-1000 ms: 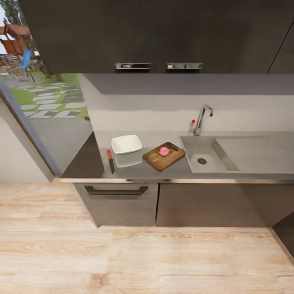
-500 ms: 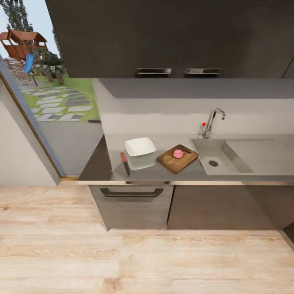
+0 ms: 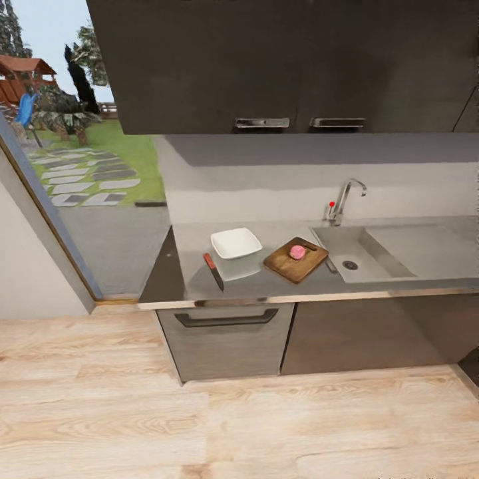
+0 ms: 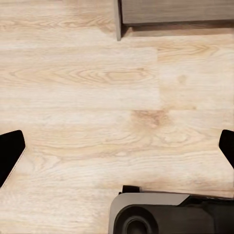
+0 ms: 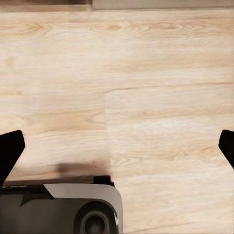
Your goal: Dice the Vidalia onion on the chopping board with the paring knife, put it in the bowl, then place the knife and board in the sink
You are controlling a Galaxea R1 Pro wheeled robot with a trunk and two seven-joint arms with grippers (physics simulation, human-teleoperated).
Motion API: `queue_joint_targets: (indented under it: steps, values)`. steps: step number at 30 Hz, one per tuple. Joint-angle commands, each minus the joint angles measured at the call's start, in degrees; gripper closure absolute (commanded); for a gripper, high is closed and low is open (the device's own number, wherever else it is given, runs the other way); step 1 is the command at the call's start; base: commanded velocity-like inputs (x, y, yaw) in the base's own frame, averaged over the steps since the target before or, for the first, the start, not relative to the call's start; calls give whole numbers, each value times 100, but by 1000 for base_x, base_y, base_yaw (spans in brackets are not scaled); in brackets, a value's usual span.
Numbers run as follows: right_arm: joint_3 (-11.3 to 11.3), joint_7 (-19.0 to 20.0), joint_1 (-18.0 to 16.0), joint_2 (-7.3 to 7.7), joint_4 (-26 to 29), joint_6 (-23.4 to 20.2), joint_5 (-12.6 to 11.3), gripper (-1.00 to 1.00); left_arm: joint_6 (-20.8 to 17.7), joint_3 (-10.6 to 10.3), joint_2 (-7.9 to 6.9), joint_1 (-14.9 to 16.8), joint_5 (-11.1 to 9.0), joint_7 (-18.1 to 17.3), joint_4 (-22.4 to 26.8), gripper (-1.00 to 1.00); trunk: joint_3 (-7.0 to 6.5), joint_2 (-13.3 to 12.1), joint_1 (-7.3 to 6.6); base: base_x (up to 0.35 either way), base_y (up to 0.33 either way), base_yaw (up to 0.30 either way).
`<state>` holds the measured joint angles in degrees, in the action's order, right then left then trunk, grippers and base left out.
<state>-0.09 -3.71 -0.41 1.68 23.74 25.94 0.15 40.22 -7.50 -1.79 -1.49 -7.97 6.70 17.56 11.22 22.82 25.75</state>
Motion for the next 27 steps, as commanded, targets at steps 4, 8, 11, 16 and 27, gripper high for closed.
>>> queue_joint_targets:
  steps: [4,8,11,16,27]
  values:
    - [0,-14,-3,-1,-1,17,2,-100,4,-48,-5,-1,-47,25,11,-100,-24,10,3,0,302,-136]
    - [0,-15,-3,-1,-1,17,2,-100,3,-49,-2,-1,-48,25,11,-100,-56,10,3,0,302,-136]
    - [0,-13,-3,-1,-1,17,2,-100,3,-49,-1,-1,-47,30,11,-100,-81,10,3,0,233,-136]
    - [0,-15,-3,-1,-1,17,2,-100,3,-50,2,-1,-47,33,11,-100,-121,10,3,0,66,-124]
    - [0,-15,-3,-1,-1,17,2,-100,9,-50,3,-1,-47,33,-95,-100,-144,10,3,0,7,-24]
